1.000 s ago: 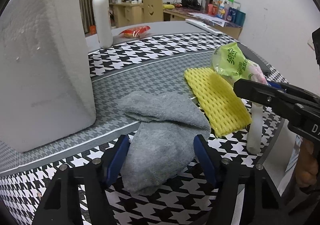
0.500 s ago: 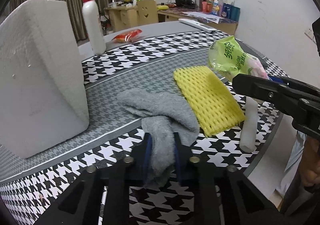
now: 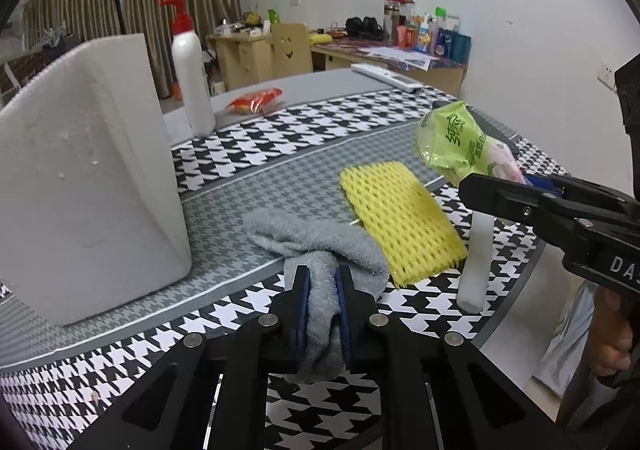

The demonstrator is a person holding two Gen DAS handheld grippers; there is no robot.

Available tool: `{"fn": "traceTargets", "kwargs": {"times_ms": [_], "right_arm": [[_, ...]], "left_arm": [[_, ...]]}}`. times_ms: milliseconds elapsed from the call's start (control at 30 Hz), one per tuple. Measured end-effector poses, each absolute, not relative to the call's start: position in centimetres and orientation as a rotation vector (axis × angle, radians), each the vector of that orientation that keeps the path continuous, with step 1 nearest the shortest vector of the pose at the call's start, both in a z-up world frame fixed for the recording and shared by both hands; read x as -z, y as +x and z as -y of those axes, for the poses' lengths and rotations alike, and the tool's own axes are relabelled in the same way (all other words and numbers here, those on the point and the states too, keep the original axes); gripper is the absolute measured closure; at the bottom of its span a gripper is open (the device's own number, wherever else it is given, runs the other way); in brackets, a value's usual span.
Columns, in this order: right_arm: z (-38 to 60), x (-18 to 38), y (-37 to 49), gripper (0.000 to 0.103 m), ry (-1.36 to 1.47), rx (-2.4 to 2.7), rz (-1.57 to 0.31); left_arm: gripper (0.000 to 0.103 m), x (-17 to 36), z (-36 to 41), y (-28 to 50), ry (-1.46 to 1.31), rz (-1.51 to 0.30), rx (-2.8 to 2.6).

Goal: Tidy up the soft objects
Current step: 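Lift and carry the grey cloth and tissue packet with both tools to the foam box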

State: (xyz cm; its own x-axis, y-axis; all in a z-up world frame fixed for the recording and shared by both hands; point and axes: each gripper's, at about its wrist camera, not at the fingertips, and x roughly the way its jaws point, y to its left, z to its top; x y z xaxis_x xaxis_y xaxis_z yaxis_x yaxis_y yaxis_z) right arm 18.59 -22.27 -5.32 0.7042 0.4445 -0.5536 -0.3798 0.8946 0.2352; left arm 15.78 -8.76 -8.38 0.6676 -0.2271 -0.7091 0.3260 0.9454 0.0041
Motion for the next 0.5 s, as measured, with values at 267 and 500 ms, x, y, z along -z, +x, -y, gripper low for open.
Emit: {"fn": "traceTargets", "kwargs": {"times_ms": [267,500], "right_arm": [[21.7,4.8,18.2,0.069,0.087,-0.46,-0.627],[21.2,4.0,17.9,0.069,0.07,-0.456,-0.61]], "left_arm": [[0.092,7.3,8.0,15.1,0.12,-0.74,0.318],[0.093,6.0,7.2,14.3,0.108,-0.696,0.324]]}}
